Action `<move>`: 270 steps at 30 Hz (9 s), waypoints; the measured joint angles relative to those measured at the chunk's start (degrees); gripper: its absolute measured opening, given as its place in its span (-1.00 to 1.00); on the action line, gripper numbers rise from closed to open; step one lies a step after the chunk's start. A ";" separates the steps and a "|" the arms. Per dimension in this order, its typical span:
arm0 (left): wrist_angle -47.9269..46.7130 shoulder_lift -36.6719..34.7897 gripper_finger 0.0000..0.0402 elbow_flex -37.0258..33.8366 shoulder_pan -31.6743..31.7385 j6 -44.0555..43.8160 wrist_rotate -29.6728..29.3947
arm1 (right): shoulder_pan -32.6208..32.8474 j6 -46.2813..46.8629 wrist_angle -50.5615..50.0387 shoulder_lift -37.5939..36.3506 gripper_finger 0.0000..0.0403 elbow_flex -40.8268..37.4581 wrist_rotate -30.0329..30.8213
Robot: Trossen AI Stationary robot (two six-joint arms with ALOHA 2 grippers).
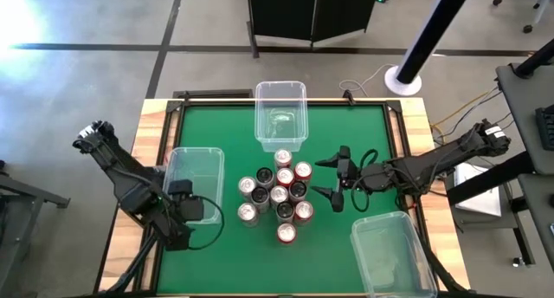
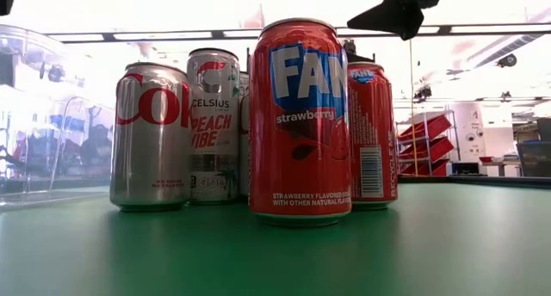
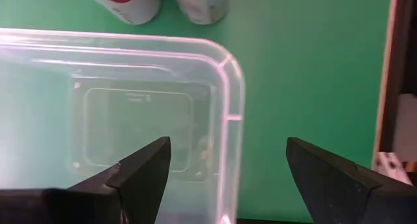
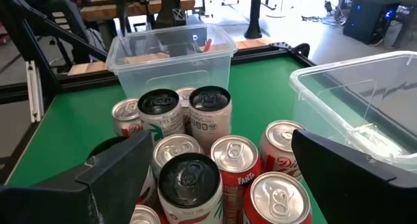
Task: Sort soda cans
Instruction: Move the middle left transparent bin to the top left of the table, then adjust the top center transparent bin, then move the bottom transparent bin to the top right of the table
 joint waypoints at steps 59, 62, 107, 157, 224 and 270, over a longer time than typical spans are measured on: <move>2.25 5.40 -1.00 -0.70 51.65 55.55 -11.94 | 6.60 1.32 -5.06 -1.18 0.81 -0.02 -2.05; 8.38 5.42 -1.00 -3.53 54.98 60.50 -9.66 | 7.25 2.03 -5.18 -1.18 0.81 -0.02 -2.05; 20.52 5.46 -0.96 -13.96 70.01 72.70 -1.72 | 9.03 6.36 -6.29 -0.88 0.81 -0.02 -1.99; 12.16 5.42 -0.58 -13.96 69.03 63.48 8.94 | 9.01 6.05 -6.27 -0.88 0.81 -0.02 -1.52; 16.52 41.22 0.10 34.21 61.35 56.74 21.92 | 9.70 2.79 -35.46 8.48 0.81 17.94 -3.56; 71.78 5.68 0.10 -5.38 35.93 42.48 9.52 | 47.24 43.45 -49.08 10.60 0.81 30.95 -3.34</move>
